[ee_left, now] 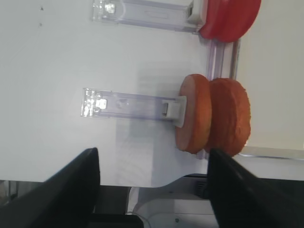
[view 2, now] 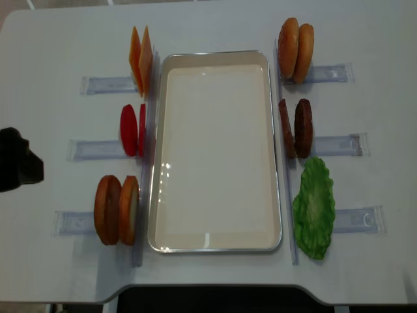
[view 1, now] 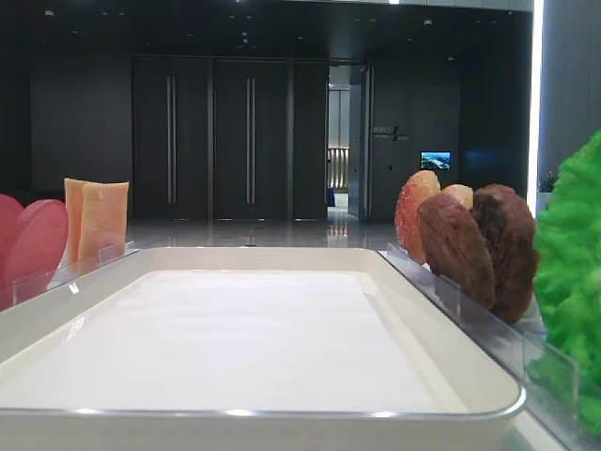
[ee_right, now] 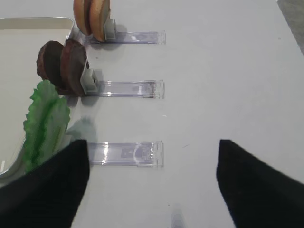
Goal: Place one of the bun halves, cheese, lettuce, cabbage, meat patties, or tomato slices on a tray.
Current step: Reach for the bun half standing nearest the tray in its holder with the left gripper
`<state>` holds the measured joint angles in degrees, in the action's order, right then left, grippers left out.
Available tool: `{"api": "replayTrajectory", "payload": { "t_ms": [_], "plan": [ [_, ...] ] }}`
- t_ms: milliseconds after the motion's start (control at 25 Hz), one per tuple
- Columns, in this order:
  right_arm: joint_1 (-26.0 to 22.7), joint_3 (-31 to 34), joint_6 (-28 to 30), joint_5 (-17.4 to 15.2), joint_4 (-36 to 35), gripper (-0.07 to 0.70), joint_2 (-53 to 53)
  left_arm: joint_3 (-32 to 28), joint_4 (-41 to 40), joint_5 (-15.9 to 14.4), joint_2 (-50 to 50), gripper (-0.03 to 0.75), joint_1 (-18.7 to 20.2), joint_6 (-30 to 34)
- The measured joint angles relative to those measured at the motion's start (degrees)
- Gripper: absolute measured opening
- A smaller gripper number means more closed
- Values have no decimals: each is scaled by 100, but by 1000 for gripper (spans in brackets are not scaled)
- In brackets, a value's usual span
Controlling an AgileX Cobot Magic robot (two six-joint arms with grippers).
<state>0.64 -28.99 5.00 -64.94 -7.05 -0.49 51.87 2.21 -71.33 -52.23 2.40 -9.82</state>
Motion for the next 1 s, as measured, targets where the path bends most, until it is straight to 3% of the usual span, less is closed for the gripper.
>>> {"api": "replayTrajectory", "payload": {
  "t_ms": [360, 720, 1000],
  "plan": [
    [0, 0, 0, 0, 0, 529, 0, 11, -472, 0, -88, 538, 1484, -1322],
    [0, 0, 0, 0, 0, 529, 0, 18, -770, 34, -1291, 538, 3059, -2492],
    [0, 0, 0, 0, 0, 529, 0, 475, -798, 78, -2027, 538, 3417, -2627]
  ]
}}
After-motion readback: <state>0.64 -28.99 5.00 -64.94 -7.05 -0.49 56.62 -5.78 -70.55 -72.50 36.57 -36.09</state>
